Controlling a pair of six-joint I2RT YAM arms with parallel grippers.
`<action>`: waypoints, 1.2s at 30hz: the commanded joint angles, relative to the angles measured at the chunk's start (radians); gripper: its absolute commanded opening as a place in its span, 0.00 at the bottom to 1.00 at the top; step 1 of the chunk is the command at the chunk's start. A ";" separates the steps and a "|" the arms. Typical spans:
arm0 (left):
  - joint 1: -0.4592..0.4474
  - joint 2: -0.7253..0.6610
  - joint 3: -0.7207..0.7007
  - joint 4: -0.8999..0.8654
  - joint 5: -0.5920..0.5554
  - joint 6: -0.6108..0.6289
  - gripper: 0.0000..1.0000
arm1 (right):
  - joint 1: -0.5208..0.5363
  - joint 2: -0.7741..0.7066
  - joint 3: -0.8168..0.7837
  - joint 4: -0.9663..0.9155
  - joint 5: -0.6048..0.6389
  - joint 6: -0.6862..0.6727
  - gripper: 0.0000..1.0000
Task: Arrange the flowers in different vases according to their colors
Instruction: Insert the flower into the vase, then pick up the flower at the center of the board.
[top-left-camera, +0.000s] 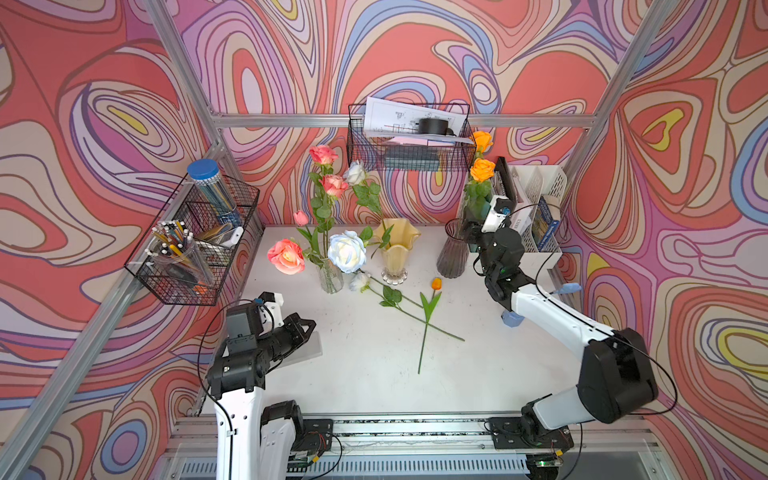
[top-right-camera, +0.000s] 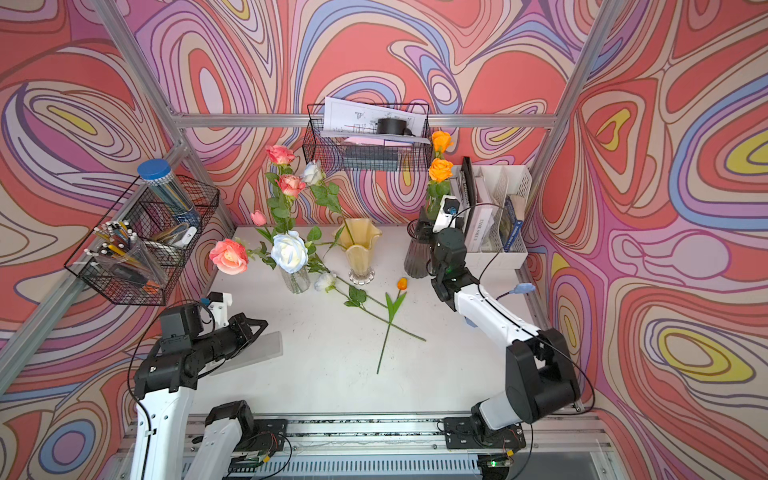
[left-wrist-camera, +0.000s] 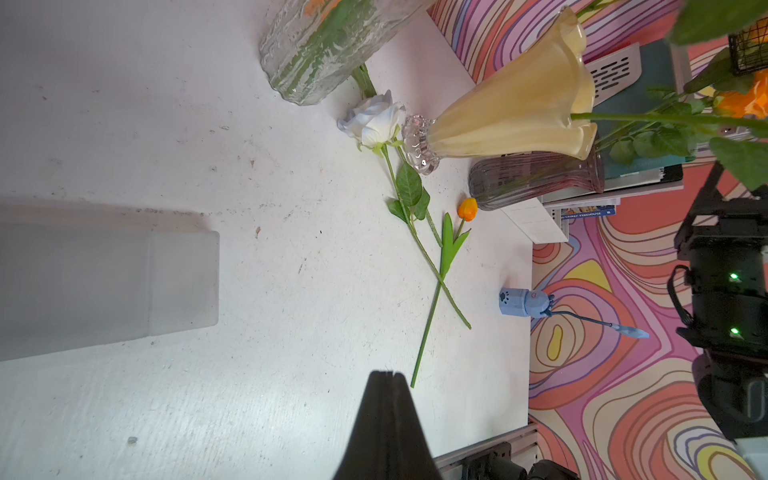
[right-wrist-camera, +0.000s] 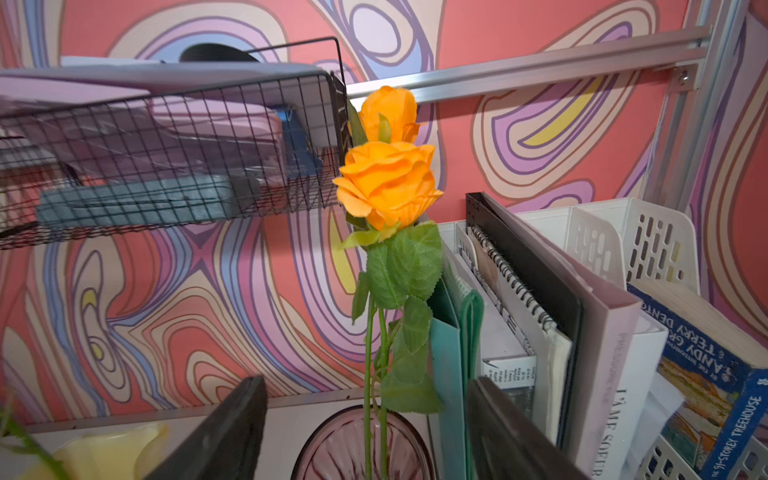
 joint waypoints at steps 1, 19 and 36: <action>-0.023 0.026 -0.021 0.008 0.028 -0.016 0.00 | 0.008 -0.103 0.002 -0.351 -0.154 0.054 0.74; -0.142 0.019 -0.051 0.021 -0.055 -0.061 0.00 | 0.403 0.046 -0.059 -0.824 -0.311 0.125 0.68; -0.142 0.023 -0.052 0.028 -0.048 -0.057 0.00 | 0.441 0.444 0.243 -0.977 -0.191 -0.086 0.63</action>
